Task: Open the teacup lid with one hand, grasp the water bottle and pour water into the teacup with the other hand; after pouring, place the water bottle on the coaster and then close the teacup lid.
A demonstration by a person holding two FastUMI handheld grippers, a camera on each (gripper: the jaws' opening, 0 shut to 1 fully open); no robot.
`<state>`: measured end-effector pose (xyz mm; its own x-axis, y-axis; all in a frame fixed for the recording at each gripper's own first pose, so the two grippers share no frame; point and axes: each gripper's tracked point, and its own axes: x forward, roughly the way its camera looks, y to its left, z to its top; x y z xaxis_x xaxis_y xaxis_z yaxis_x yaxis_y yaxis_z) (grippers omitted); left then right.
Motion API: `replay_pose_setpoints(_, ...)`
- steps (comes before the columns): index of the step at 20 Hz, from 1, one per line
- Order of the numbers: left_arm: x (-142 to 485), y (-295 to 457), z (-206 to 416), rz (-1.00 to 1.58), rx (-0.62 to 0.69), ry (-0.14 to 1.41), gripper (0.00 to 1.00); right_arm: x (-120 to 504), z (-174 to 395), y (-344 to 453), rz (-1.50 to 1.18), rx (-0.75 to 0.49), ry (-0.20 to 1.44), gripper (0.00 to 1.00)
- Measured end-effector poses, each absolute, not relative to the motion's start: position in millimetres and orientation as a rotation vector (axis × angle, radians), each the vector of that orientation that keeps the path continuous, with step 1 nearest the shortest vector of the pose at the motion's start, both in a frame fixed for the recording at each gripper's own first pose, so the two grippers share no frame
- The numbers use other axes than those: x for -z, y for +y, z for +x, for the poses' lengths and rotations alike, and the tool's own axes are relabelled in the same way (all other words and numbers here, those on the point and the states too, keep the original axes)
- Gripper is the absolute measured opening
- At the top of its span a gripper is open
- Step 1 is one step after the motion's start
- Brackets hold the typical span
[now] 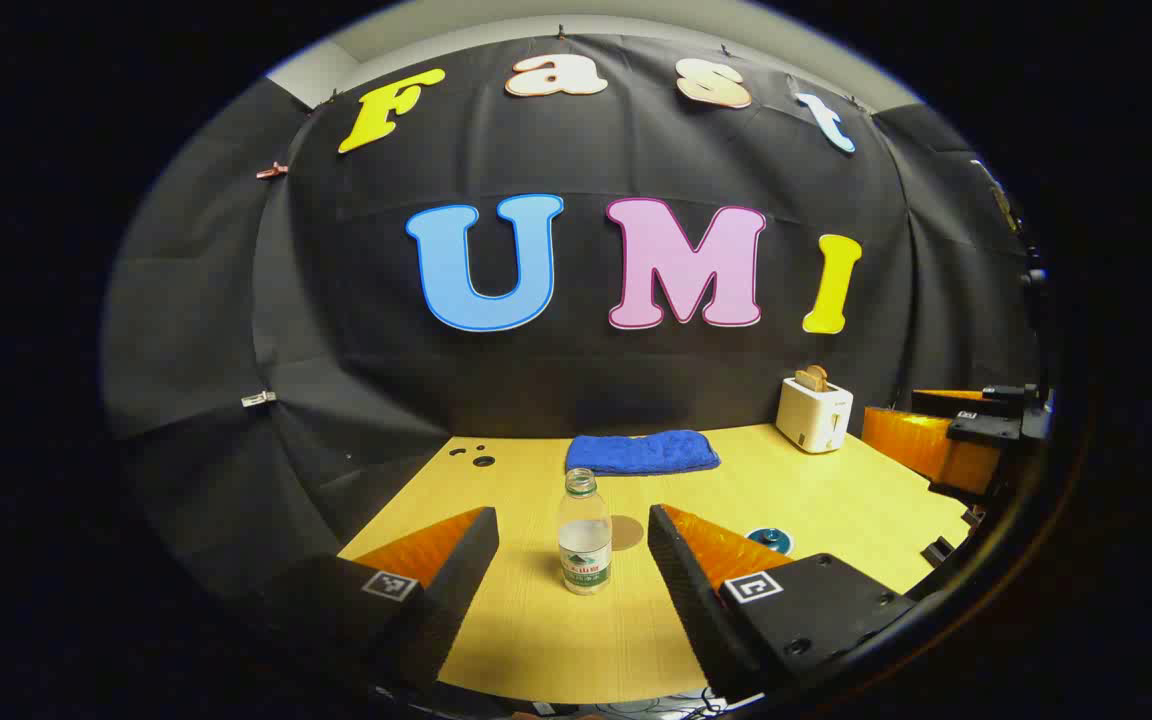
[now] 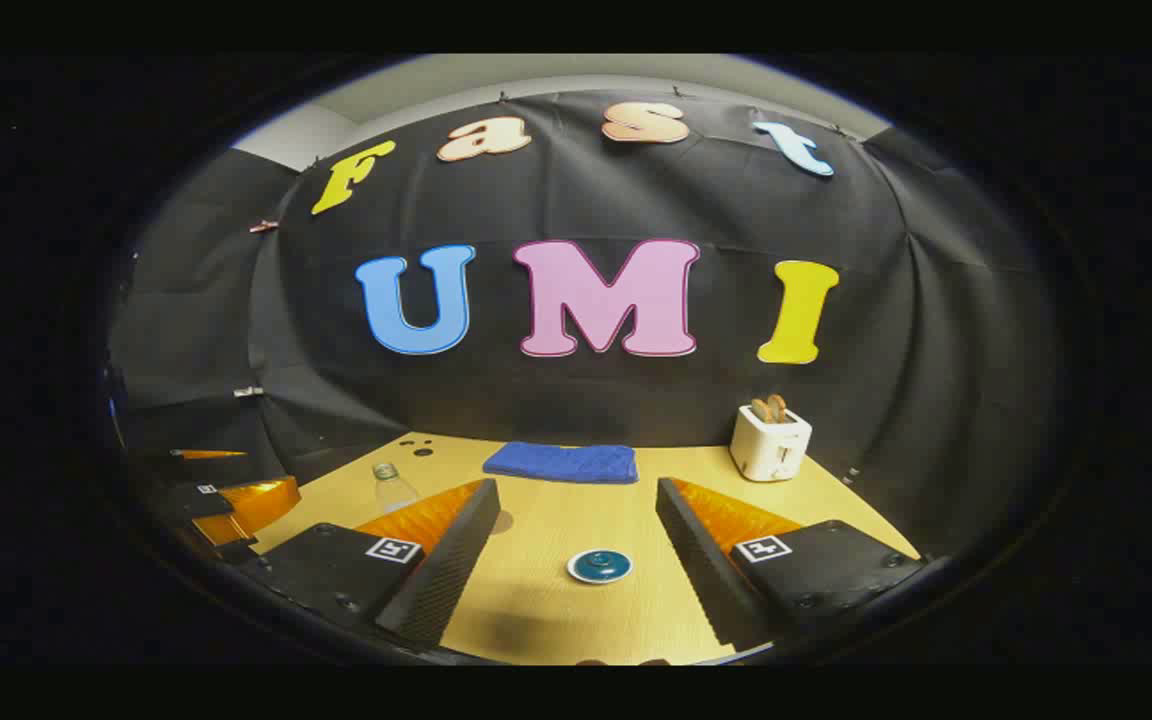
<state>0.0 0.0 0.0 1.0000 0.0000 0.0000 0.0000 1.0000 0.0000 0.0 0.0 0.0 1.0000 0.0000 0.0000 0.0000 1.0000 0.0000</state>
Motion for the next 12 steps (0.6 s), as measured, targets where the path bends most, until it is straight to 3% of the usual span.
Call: replay_pose_setpoints(12, 1.7, -6.6, -3.6, 0.018, 0.005, 0.013, 0.95, 27.6, 9.8, -5.5, -0.008, -0.034, 0.065, 0.98)
